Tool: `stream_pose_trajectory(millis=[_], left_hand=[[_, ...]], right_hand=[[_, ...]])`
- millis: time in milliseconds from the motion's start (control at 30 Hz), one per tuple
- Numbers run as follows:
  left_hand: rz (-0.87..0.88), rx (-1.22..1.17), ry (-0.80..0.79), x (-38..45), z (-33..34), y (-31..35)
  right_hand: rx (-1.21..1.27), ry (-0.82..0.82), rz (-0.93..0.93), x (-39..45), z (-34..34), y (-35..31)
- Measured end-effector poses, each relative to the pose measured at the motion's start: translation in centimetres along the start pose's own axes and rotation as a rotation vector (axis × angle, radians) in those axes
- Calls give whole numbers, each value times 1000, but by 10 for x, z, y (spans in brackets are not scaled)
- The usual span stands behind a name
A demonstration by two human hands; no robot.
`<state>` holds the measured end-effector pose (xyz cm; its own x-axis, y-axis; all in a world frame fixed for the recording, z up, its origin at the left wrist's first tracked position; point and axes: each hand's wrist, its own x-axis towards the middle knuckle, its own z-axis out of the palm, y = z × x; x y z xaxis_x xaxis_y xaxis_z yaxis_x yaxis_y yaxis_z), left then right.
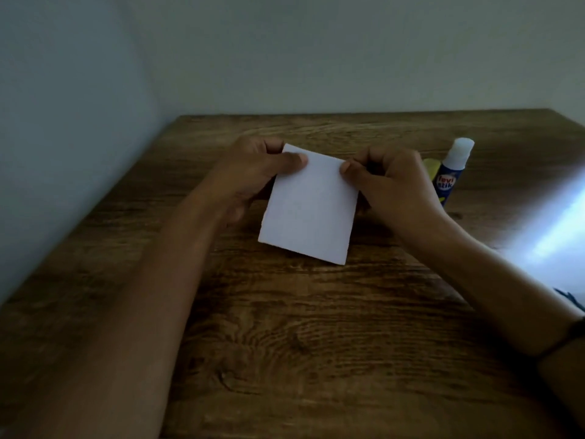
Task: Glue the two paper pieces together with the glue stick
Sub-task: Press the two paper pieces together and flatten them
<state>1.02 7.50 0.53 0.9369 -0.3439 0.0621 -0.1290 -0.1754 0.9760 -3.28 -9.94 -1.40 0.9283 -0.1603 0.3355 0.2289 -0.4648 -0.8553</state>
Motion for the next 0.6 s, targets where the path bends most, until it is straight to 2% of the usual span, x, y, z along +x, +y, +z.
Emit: stream_pose_trajectory(millis=[100,200,267,433,533,600], left_hand=[[16,-5,-28,-3,-3,1],[-53,81,-376,-10,-7,2],[-74,121,-499,-12,-6,2],[-32,127,-356,-8,12,4],[-8,167,-251,-4,14,3],[-31,135,-92,-1,8,2]], right_hand=[[90,70,48,1,-2,0],[66,103,38,0,-5,1],[24,67,3,-1,-4,0],[-38,-106,-119,-5,2,-6],[-70,-84,-126,-2,1,-5],[-65,-57,-69,0,0,-4]])
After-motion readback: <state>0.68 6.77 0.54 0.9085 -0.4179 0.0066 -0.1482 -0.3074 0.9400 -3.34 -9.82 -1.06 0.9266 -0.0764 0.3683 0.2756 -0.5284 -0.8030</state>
